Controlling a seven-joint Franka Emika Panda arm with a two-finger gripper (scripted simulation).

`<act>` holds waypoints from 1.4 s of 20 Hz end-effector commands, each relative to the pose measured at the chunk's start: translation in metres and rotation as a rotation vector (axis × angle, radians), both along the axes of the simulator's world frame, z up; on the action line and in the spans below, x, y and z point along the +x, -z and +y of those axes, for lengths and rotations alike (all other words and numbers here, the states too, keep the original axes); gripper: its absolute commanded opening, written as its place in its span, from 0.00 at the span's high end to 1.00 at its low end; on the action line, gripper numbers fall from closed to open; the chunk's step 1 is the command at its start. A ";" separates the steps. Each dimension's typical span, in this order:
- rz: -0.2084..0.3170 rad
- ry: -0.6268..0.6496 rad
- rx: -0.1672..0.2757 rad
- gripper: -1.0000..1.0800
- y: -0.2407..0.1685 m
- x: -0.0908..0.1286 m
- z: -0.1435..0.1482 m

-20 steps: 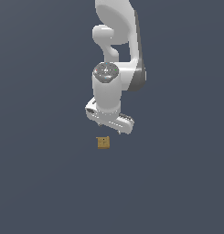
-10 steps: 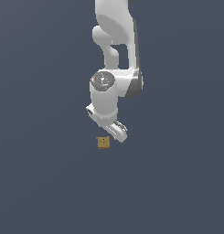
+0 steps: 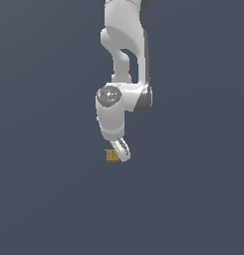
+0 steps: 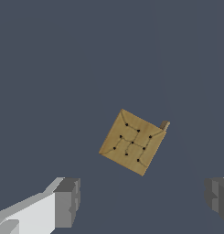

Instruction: Pick up the object and move it to a goal position.

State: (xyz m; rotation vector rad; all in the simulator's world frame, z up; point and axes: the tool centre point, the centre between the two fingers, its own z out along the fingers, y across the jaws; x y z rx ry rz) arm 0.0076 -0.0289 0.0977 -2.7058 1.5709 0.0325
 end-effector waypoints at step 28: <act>-0.006 0.471 -0.023 0.04 0.040 0.000 -0.020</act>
